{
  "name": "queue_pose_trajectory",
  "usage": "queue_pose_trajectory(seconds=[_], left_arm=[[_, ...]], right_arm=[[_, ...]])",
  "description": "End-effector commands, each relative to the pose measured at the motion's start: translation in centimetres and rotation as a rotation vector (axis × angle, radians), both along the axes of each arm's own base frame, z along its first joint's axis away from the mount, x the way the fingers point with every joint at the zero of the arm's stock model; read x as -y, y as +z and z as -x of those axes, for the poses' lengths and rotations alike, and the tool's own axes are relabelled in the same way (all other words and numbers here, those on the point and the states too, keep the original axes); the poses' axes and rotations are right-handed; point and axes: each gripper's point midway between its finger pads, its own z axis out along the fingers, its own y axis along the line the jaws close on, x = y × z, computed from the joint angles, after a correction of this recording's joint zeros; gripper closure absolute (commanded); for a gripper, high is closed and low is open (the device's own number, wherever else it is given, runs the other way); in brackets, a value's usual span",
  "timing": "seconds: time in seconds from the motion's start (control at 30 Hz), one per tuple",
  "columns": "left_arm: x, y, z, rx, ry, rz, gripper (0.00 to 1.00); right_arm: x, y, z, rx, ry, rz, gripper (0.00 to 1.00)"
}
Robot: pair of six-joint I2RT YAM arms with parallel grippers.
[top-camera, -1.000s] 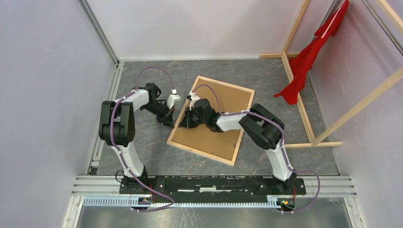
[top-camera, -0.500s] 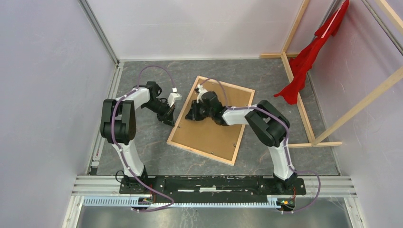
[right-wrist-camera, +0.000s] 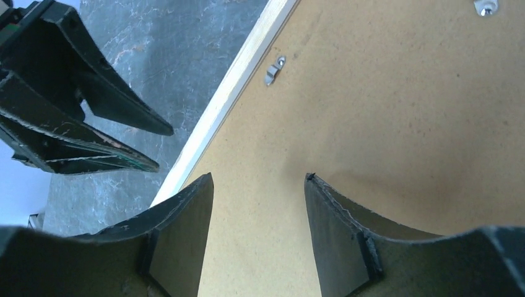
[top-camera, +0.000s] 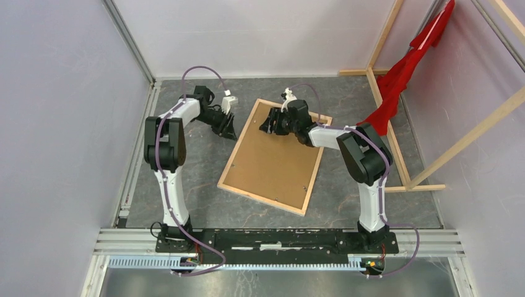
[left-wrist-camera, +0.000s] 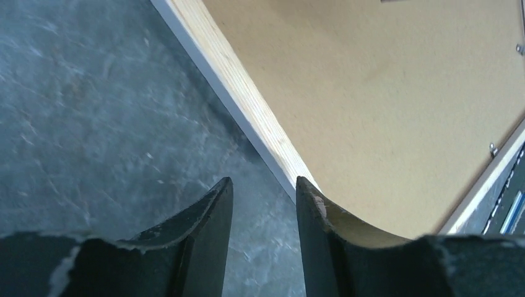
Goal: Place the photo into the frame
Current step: Install the photo frame at the center of the board.
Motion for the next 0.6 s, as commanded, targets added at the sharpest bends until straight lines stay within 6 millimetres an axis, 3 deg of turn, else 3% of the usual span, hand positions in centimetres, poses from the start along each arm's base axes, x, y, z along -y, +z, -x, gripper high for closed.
queue_pose_trajectory(seconds=[0.0,0.2,0.43,0.57], left_arm=[[1.7,0.7,-2.4,-0.028,0.054,0.097,0.50],[2.3,-0.1,-2.8,-0.052,0.045,0.128,0.57],[2.5,-1.2,-1.6,-0.091,0.013,0.133,0.77],[2.5,-1.8,-0.8,-0.105,0.000,0.124,0.80]], right_arm=[[-1.0,1.2,-2.4,0.057,0.023,-0.015,0.37],[-1.9,-0.3,-4.4,0.045,0.034,-0.010,0.36],[-3.0,-1.5,-6.4,0.042,0.048,-0.014,0.40],[-3.4,-2.2,-6.8,0.033,0.060,-0.021,0.44]])
